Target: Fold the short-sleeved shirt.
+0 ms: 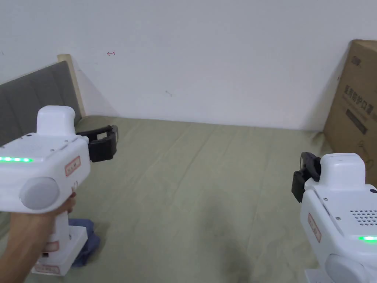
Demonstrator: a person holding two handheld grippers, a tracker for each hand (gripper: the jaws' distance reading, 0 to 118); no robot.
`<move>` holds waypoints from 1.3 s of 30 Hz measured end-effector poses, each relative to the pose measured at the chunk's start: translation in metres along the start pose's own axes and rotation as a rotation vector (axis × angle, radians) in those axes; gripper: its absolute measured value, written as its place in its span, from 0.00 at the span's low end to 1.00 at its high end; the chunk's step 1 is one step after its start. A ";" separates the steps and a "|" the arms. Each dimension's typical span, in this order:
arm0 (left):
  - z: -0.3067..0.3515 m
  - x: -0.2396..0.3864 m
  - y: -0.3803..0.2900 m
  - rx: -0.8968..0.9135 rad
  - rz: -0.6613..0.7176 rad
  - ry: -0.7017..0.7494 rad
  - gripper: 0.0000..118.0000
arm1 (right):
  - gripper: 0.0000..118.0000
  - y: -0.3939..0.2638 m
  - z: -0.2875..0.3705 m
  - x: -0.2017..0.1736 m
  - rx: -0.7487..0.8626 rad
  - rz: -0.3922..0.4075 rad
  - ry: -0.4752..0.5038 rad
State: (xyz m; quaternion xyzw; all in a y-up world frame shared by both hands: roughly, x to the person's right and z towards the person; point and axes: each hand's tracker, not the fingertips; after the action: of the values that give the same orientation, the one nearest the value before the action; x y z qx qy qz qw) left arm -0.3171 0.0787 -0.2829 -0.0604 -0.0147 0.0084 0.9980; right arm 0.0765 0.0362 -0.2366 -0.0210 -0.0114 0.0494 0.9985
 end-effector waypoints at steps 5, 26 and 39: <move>0.004 0.037 -0.025 0.071 0.004 -0.011 0.75 | 0.00 0.004 0.010 0.009 0.036 0.044 -0.028; 0.006 0.087 -0.063 0.076 0.025 -0.080 0.00 | 0.00 -0.004 0.023 0.026 0.042 0.011 -0.065; 0.008 0.088 -0.064 0.076 0.020 -0.083 0.00 | 0.00 -0.004 0.022 0.027 0.043 0.013 -0.068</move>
State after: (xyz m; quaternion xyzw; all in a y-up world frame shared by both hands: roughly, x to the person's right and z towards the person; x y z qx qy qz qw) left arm -0.2286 0.0172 -0.2651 -0.0221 -0.0552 0.0211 0.9980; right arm 0.1037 0.0360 -0.2135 0.0021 -0.0440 0.0567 0.9974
